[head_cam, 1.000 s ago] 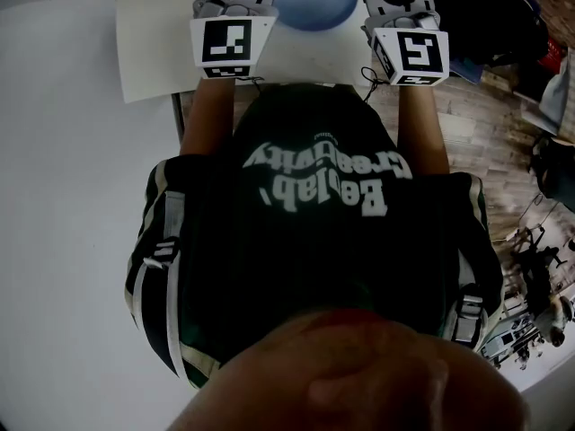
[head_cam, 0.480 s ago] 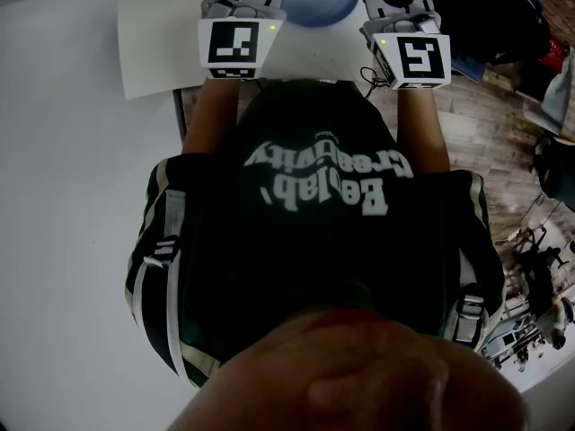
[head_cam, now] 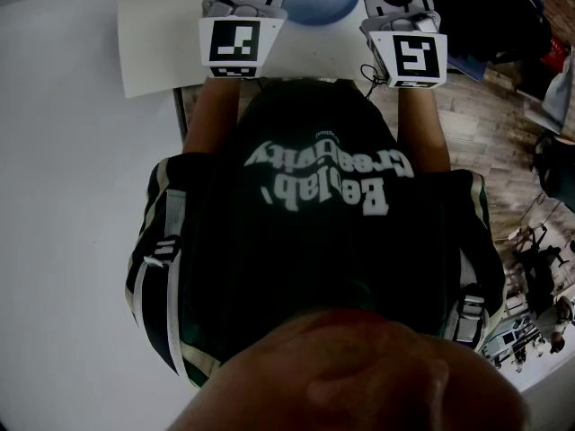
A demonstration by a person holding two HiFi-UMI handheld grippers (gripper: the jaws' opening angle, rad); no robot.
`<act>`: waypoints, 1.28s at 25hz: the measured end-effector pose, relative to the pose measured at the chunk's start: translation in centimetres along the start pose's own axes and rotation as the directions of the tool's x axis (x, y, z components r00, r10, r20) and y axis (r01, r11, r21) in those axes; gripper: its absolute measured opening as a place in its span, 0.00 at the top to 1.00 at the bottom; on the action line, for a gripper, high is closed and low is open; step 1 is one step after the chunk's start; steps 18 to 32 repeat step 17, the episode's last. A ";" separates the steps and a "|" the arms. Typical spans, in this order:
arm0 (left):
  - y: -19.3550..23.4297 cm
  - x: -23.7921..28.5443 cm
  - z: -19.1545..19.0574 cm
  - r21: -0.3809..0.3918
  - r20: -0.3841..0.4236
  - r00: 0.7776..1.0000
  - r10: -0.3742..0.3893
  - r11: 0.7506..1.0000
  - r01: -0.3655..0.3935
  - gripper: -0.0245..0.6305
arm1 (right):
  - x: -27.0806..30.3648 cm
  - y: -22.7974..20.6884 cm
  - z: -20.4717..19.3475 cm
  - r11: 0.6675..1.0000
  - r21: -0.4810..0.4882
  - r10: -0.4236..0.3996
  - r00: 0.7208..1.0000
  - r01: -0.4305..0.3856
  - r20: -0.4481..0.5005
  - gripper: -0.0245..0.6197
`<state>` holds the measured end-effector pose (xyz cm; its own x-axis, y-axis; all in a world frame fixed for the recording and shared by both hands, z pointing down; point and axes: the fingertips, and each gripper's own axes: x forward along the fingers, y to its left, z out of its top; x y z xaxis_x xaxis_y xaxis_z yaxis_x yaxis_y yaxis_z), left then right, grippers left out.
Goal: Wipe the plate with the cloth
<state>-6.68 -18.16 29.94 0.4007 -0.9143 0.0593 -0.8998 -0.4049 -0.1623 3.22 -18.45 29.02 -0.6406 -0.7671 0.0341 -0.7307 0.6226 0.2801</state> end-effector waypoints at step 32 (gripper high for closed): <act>0.8 0.7 0.3 0.002 -0.009 1.000 0.000 1.000 0.000 0.81 | 1.2 -0.1 0.0 1.000 -0.008 0.019 1.000 -0.019 -0.011 0.97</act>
